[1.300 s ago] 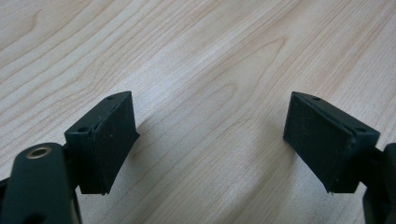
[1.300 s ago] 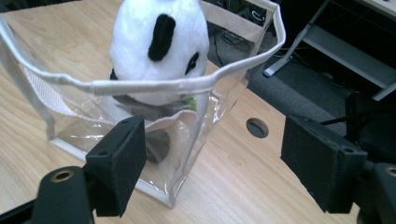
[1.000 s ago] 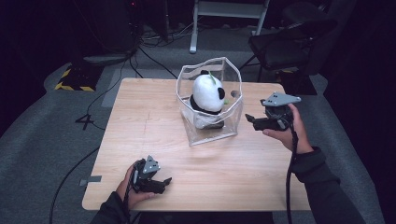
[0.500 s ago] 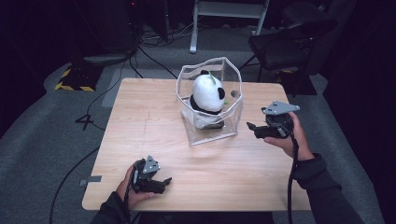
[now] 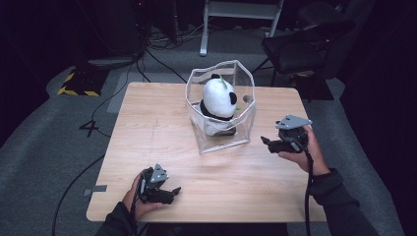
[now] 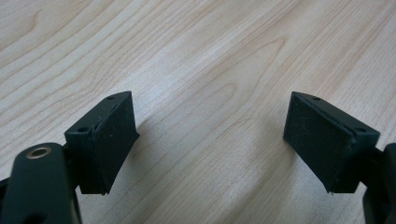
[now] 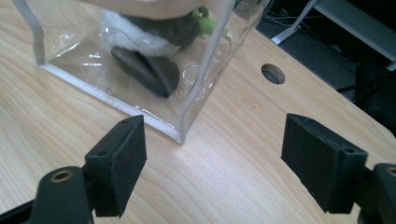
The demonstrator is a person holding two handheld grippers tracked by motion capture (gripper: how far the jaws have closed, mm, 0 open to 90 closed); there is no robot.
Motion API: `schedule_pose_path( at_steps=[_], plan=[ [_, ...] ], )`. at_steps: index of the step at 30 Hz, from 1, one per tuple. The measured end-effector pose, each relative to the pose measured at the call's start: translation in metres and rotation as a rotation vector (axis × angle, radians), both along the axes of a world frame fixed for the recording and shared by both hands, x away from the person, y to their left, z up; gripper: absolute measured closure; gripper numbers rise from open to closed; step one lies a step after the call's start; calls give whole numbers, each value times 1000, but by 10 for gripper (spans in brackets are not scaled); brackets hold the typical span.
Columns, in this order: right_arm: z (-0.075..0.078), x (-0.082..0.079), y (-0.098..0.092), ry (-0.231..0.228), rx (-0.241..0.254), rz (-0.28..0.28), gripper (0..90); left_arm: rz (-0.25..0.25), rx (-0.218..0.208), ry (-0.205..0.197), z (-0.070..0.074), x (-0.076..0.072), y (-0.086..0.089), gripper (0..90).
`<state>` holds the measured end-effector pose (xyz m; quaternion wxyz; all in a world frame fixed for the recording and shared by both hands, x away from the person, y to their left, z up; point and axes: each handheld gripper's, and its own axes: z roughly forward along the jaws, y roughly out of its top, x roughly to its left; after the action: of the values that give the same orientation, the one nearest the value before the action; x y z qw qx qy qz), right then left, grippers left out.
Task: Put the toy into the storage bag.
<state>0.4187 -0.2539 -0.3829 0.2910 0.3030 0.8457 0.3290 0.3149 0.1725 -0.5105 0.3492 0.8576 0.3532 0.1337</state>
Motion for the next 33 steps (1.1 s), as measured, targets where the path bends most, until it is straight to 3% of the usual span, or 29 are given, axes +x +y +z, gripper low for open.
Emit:
schedule_pose_path(
  at_steps=[24, 33],
  plan=[
    [-44, -12, -12, 90, -35, 0, 218, 2, 0, -1, 0, 0, 0, 172],
    [-58, -19, -19, 133, -23, 19, 218, 1, 2, -3, 0, 0, 0, 172]
  ],
)
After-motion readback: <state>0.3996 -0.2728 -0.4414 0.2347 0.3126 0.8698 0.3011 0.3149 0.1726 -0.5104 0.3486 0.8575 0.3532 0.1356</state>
